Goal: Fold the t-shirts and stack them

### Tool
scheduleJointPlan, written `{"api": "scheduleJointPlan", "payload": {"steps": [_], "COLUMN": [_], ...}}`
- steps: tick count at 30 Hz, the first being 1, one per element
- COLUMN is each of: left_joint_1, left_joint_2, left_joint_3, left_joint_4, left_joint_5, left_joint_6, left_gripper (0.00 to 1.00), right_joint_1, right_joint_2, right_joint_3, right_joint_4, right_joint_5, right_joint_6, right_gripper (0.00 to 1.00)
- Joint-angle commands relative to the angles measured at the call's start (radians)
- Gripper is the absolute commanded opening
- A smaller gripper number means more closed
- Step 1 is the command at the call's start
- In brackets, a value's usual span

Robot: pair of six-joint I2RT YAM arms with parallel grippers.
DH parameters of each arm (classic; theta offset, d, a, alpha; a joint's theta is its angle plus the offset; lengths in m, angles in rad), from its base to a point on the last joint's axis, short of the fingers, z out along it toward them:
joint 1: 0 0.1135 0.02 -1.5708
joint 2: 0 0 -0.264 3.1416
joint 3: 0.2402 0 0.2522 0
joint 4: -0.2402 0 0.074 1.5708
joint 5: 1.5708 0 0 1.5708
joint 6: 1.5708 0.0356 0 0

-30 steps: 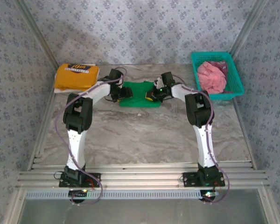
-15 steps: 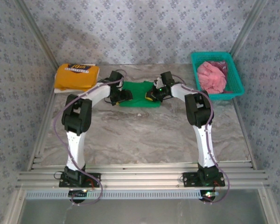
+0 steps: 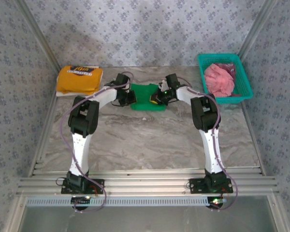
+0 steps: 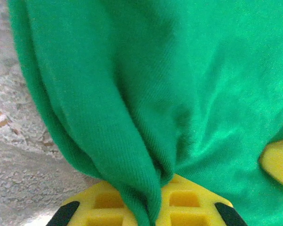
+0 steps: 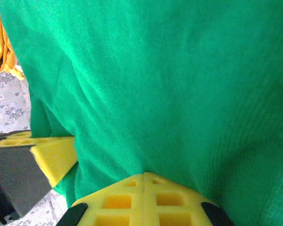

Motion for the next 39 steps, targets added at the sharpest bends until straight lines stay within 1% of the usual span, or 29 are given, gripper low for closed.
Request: {"api": "scheduleJointPlan", "payload": {"steps": [1, 4, 5, 9, 10, 11, 13, 14, 15, 17, 18, 21, 27, 31, 32, 35, 39], "left_joint_1": [-0.005, 0.003, 0.006, 0.036, 0.047, 0.059, 0.084, 0.092, 0.099, 0.106, 0.111, 0.129, 0.17, 0.197, 0.207, 0.255, 0.327], "left_joint_2": [0.011, -0.001, -0.005, -0.007, 0.0, 0.008, 0.034, 0.039, 0.044, 0.058, 0.073, 0.12, 0.201, 0.291, 0.299, 0.285, 0.262], "left_joint_3": [0.068, 0.13, 0.153, 0.263, 0.313, 0.347, 0.425, 0.45, 0.473, 0.522, 0.566, 0.694, 0.863, 1.082, 1.114, 1.121, 1.121], "left_joint_4": [-0.052, -0.132, -0.162, -0.296, -0.33, -0.356, -0.408, -0.416, -0.418, -0.424, -0.445, -0.487, -0.495, -0.568, -0.566, -0.514, -0.465], "left_joint_5": [-0.043, -0.112, -0.145, -0.285, -0.323, -0.347, -0.381, -0.398, -0.412, -0.453, -0.461, -0.455, -0.355, -0.34, -0.337, -0.302, -0.184], "left_joint_6": [0.045, 0.111, 0.138, 0.266, 0.3, 0.328, 0.388, 0.418, 0.456, 0.53, 0.566, 0.641, 0.848, 0.967, 0.996, 1.043, 1.064], "left_gripper": [0.0, 0.0, 0.0, 0.0, 0.0, 0.0, 0.0, 0.0, 0.0, 0.0, 0.0, 0.0, 0.0, 0.0, 0.0, 0.0, 0.0], "right_joint_1": [0.017, 0.011, 0.006, -0.018, -0.026, -0.033, -0.047, -0.054, -0.065, -0.081, -0.088, -0.093, -0.085, -0.084, -0.084, -0.079, -0.073], "right_joint_2": [0.022, -0.042, -0.067, -0.211, -0.249, -0.274, -0.332, -0.357, -0.386, -0.427, -0.445, -0.468, -0.476, -0.475, -0.475, -0.478, -0.471], "right_joint_3": [-0.01, -0.03, -0.04, -0.103, -0.117, -0.127, -0.15, -0.171, -0.198, -0.239, -0.255, -0.263, -0.265, -0.265, -0.265, -0.265, -0.262], "right_joint_4": [-0.064, -0.072, -0.072, -0.047, -0.043, -0.039, -0.022, 0.0, 0.038, 0.097, 0.121, 0.121, 0.122, 0.116, 0.115, 0.11, 0.11], "right_joint_5": [0.025, 0.027, 0.03, 0.05, 0.049, 0.041, 0.02, 0.016, 0.005, -0.023, -0.033, -0.039, -0.041, -0.04, -0.04, -0.037, -0.034], "right_joint_6": [-0.02, -0.019, -0.052, -0.071, -0.075, -0.08, -0.078, -0.066, -0.048, -0.005, 0.012, 0.012, 0.02, 0.02, 0.022, 0.022, 0.027], "right_gripper": [0.0, 0.0, 0.0, 0.0, 0.0, 0.03, 0.29, 0.36, 0.41, 0.47, 0.52, 0.54, 0.55, 0.55, 0.55, 0.55, 0.56]}}
